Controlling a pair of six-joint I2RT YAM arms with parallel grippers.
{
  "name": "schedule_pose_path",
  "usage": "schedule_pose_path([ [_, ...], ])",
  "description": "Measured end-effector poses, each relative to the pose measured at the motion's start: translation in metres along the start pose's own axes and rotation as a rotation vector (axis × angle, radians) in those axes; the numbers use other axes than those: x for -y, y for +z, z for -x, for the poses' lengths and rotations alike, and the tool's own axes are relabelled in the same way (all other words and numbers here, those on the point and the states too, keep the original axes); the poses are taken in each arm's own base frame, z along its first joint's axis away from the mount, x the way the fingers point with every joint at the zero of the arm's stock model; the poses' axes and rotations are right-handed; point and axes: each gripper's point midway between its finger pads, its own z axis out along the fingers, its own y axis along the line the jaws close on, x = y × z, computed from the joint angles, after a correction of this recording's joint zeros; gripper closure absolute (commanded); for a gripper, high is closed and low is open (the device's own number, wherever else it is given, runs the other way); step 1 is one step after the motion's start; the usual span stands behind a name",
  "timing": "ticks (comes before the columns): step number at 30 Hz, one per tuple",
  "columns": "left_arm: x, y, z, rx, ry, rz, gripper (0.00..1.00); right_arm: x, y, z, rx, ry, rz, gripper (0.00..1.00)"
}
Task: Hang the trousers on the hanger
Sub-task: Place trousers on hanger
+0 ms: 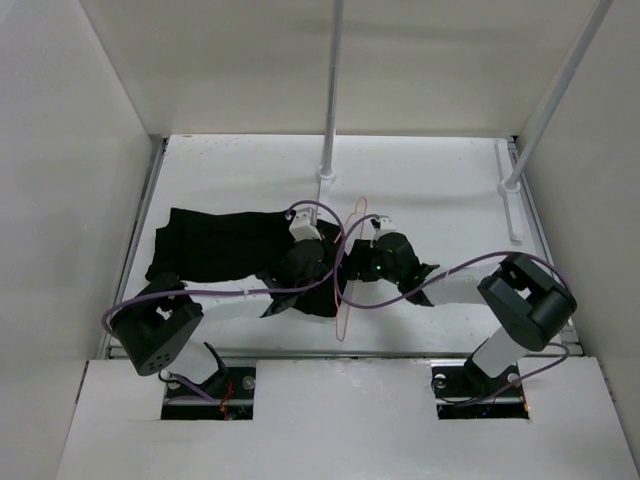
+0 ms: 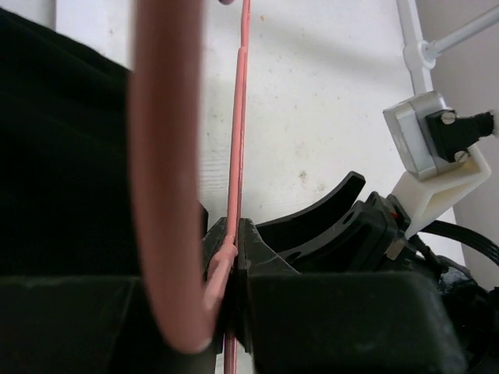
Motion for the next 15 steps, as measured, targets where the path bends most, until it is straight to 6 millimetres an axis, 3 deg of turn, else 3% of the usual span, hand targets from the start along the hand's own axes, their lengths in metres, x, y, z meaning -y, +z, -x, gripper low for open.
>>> schedule_pose_path([
  [3, -0.005, 0.002, -0.004, -0.010, -0.002, 0.011, 0.94, -0.002, 0.000, 0.001, 0.003, 0.007, 0.004, 0.46],
  [6, -0.006, 0.004, -0.004, -0.010, -0.007, 0.011, 0.94, -0.008, -0.013, 0.018, 0.057, 0.011, 0.002, 0.35],
  [8, -0.003, 0.005, -0.002, 0.000, -0.020, -0.002, 0.94, -0.011, -0.029, 0.031, 0.100, 0.012, -0.009, 0.33],
  [12, -0.002, 0.007, -0.005, -0.006, -0.022, -0.011, 0.94, -0.019, -0.053, 0.057, 0.187, 0.006, -0.016, 0.45],
  [15, -0.007, 0.010, -0.013, -0.025, -0.015, 0.002, 0.94, -0.022, -0.059, 0.063, 0.206, -0.001, -0.016, 0.55],
])
